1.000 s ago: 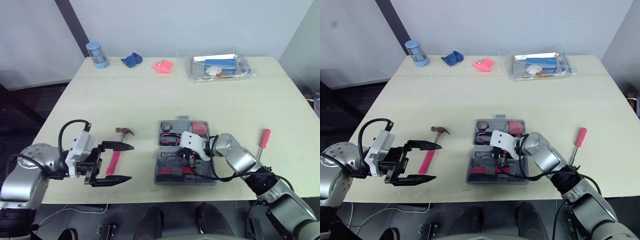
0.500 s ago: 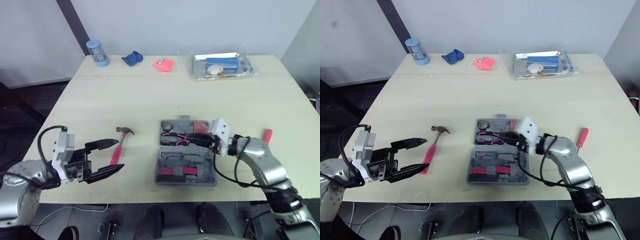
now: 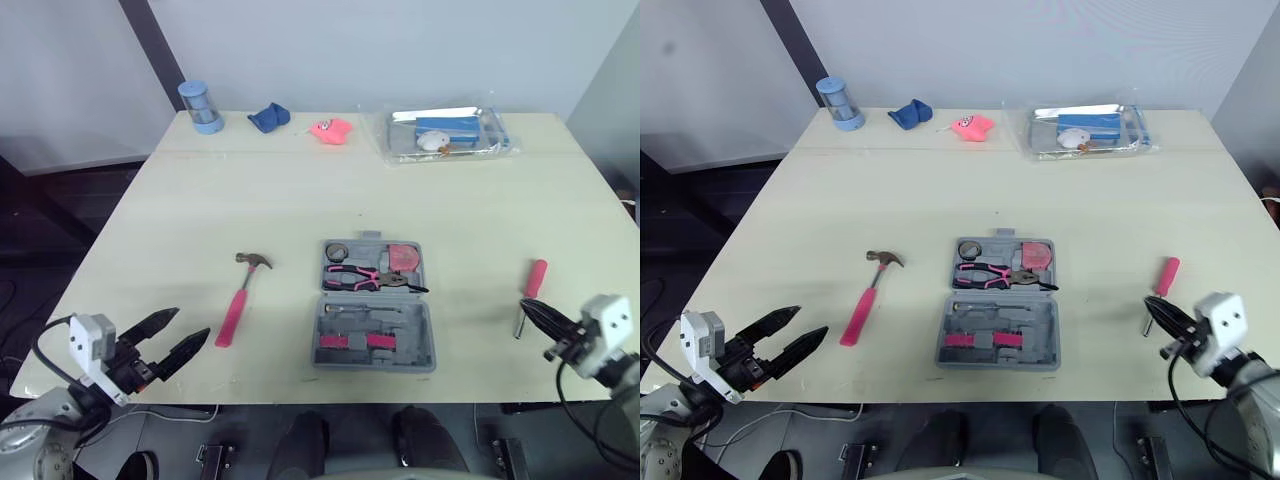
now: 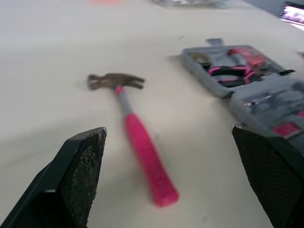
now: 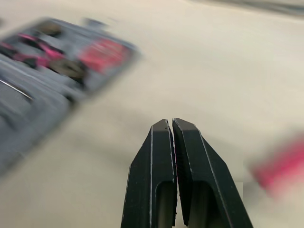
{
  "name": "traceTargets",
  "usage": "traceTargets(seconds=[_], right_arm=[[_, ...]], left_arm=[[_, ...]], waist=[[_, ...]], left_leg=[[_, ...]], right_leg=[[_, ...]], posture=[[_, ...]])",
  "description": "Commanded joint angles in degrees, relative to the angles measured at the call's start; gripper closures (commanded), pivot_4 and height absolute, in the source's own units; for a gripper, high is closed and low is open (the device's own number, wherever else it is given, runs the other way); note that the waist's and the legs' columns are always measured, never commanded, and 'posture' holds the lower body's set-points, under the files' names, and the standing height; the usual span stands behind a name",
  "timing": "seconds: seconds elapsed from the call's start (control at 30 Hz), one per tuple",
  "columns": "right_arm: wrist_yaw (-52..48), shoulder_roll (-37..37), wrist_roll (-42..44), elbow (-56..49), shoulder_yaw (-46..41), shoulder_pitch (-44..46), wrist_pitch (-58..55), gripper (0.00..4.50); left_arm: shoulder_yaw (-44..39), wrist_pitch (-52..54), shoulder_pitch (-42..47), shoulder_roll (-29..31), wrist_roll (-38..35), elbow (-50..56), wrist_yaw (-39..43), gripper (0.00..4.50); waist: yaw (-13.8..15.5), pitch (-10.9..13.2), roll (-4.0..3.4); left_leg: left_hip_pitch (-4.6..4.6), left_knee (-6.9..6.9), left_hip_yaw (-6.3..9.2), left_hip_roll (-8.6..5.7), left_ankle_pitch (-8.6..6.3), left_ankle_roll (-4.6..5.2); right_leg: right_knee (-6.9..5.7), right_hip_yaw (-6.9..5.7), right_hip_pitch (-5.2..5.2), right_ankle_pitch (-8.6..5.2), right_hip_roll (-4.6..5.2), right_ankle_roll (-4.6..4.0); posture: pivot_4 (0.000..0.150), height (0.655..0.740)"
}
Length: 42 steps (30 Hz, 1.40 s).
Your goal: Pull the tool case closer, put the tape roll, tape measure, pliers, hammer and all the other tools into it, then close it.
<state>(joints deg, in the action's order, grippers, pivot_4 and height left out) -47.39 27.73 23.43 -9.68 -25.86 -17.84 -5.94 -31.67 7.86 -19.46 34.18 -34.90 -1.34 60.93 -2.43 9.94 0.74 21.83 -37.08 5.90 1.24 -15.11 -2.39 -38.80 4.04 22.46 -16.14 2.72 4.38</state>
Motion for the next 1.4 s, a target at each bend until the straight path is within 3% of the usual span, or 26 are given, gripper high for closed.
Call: traceTargets(seconds=[0.03, 0.17, 0.23, 0.3, 0.7, 1.1, 1.4], right_arm=[[0.3, -1.3, 2.6, 2.1, -5.0, -3.9, 3.5, 3.48], [0.0, -2.2, 3.6, 7.0, -7.6, -7.3, 6.0, 1.51], [0.1, -2.3, 3.8, 9.2, -8.4, -7.9, 7.2, 0.28], [0.8, -2.5, 4.3, 11.1, -9.4, -8.4, 7.8, 0.11], [0.2, -0.3, 6.7, 6.8, -8.3, -7.0, 6.3, 0.11], [-4.8, 6.7, 12.7, -12.2, 2.1, -0.8, -4.4, 0.11], [-15.4, 11.5, 13.1, -13.8, 9.9, 7.9, -2.4, 0.11]], left_arm=[[-2.6, -2.9, -1.4, -0.7, 1.2, -2.8, -1.8, 0.0], [-2.7, -4.3, -1.9, -1.3, 2.4, -6.0, -3.1, 0.0], [-2.7, -5.4, -2.1, -1.5, 3.0, -7.9, -3.2, 0.0], [-2.9, -5.9, -2.2, -1.8, 2.9, -9.0, -3.3, 0.0], [-1.8, -5.4, -1.9, -3.9, 1.8, -4.8, -5.5, 0.0], [5.9, 7.9, 6.4, -5.4, 5.6, 9.1, -23.9, 0.0], [12.2, 13.8, 15.8, -5.3, 10.7, 6.8, -31.7, 0.0]], waist=[[0.0, 0.0, 0.02], [0.0, 0.0, 0.03], [0.0, 0.0, 0.02], [-0.1, 0.0, 0.02], [0.0, 0.0, 0.02], [0.0, -0.1, 0.02], [0.2, -0.1, 0.05]], left_leg=[[-0.01, 0.0, -0.02, 0.0, 0.0, 0.0], [0.01, 0.0, -0.07, 0.0, 0.0, 0.0], [-0.01, 0.01, -0.12, 0.0, 0.0, 0.0], [-0.03, 0.01, -0.13, 0.01, 0.0, 0.0], [-0.03, 0.02, -0.18, 0.01, 0.0, 0.0], [-0.02, -0.02, -0.14, 0.01, 0.0, 0.0], [0.01, -0.06, -0.08, -0.02, 0.0, -0.01]], right_leg=[[0.01, 0.02, -0.01, 0.0, 0.0, 0.0], [0.06, 0.05, -0.01, 0.0, 0.01, 0.01], [0.06, 0.09, -0.01, -0.01, 0.01, 0.01], [0.07, 0.1, -0.01, -0.01, 0.0, 0.01], [0.06, 0.15, -0.01, -0.01, 0.01, 0.02], [0.03, 0.14, -0.03, 0.01, 0.0, 0.04], [0.03, 0.09, -0.03, 0.02, 0.0, 0.05]], posture=[[0.15, 0.74], [0.15, 0.74], [0.15, 0.74], [0.15, 0.74], [0.15, 0.74], [0.15, 0.74], [0.15, 0.74]])
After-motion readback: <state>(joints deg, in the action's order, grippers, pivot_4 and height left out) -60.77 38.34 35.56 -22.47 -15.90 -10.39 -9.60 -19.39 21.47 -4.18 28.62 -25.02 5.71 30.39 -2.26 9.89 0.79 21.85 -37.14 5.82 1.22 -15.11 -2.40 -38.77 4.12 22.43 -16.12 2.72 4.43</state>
